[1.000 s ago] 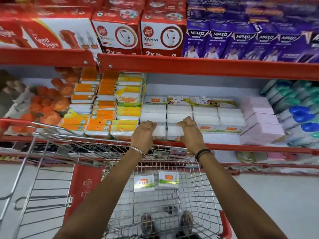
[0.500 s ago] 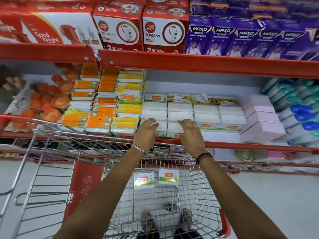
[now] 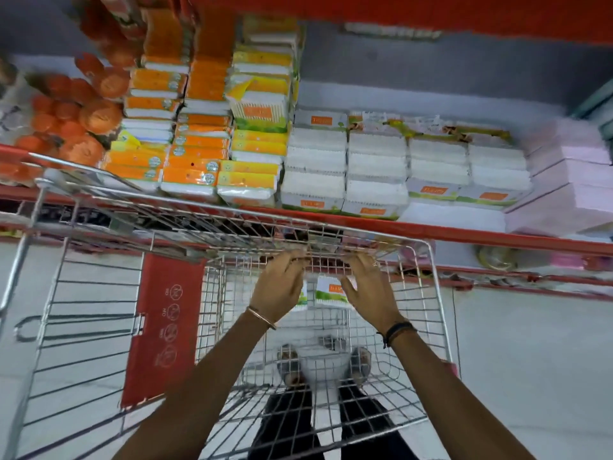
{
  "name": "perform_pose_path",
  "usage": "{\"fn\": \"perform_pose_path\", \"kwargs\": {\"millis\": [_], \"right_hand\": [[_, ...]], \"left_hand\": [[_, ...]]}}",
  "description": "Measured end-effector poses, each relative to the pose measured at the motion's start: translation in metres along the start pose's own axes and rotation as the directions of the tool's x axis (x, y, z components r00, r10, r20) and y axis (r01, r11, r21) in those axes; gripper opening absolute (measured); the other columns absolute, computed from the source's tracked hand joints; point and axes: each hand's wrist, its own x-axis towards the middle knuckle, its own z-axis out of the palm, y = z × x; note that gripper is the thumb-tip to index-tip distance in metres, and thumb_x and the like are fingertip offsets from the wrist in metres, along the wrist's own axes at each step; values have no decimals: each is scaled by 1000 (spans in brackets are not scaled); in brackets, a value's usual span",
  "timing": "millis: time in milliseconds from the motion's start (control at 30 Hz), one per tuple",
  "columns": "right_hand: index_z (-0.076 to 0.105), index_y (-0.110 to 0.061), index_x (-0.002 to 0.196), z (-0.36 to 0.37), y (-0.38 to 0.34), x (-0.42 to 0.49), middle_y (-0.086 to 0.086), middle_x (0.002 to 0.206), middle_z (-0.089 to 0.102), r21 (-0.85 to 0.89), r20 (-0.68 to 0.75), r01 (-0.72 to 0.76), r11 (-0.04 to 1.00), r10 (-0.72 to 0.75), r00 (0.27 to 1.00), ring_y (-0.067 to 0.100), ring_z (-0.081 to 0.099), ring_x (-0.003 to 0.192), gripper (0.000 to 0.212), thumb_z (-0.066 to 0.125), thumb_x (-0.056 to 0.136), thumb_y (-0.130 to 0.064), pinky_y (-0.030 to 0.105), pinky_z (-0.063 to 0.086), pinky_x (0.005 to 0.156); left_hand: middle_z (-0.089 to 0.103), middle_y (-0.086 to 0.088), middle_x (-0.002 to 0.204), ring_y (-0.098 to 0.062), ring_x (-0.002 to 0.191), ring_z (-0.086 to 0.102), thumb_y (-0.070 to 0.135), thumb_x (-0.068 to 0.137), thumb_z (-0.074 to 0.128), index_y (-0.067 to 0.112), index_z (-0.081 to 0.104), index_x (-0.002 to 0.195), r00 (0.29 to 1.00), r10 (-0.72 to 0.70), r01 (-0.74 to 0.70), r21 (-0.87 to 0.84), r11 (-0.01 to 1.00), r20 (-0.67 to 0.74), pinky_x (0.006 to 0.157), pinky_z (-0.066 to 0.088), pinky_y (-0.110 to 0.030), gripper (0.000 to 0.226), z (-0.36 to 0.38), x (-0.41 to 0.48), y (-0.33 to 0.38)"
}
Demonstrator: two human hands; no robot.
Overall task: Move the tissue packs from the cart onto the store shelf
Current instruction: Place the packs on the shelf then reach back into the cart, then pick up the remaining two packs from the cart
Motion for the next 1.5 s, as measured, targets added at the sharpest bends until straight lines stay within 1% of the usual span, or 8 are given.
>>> {"fn": "perform_pose_path", "kwargs": {"millis": [167,300,467,633,867,1000,1200,1500], "right_hand": [[42,-10,137,48,24,21,13,144,44,-42,158,-82,996,88,984,32,46,127,41,48,98,-21,44,37,109],[36,-10,141,87,49,44,12,149,38,-120,272,-135,983,164,948,31,39,134,49,49,97,-25,43,33,111],[22,-10,147,125,75,66,10,155,28,-142,358,-172,975,213,909,28,29,142,79,65,86,-35,43,28,116],[25,-8,145,146,92,82,13,153,31,-179,392,-164,970,223,892,29,27,142,90,75,76,-36,42,23,118],[45,-9,125,146,92,74,16,126,57,-51,310,-229,972,234,921,35,54,115,68,80,67,-12,38,49,94],[44,-14,128,140,85,60,15,125,56,-33,278,-222,975,222,935,33,56,110,58,67,77,0,35,49,82],[39,-19,140,113,74,36,6,145,42,-42,333,-187,981,190,924,28,39,131,66,63,81,0,40,45,103],[48,-19,134,23,55,7,2,149,39,-44,213,-186,982,191,958,24,40,135,60,70,79,-7,38,44,106]], "left_hand": [[63,-16,107,-21,101,48,21,85,38,8,58,106,984,-122,133,-77,988,131,82,51,-39,32,46,-21,-41],[58,-20,119,-37,108,56,13,84,51,6,53,117,933,-214,230,-21,973,290,88,51,-45,34,84,-28,-77],[27,-19,150,-32,138,25,26,76,70,2,20,142,772,-347,309,162,937,533,112,28,-44,86,120,-29,-108],[26,-16,149,-30,138,23,33,68,77,5,14,142,691,-361,220,293,930,626,114,20,-45,101,139,-29,-126],[53,-20,121,-35,111,51,14,65,78,0,40,119,726,-358,287,214,934,587,95,41,-39,68,132,-21,-119],[61,-23,112,-39,99,59,6,73,66,3,39,113,713,-393,360,178,916,580,79,52,-42,49,120,-25,-107],[47,-12,135,-29,123,43,-2,78,57,11,41,133,732,-348,308,172,936,586,103,42,-39,59,93,-32,-76],[48,-7,136,-30,121,48,2,78,59,16,47,129,802,-374,314,205,927,465,91,51,-43,54,28,0,2]]}}
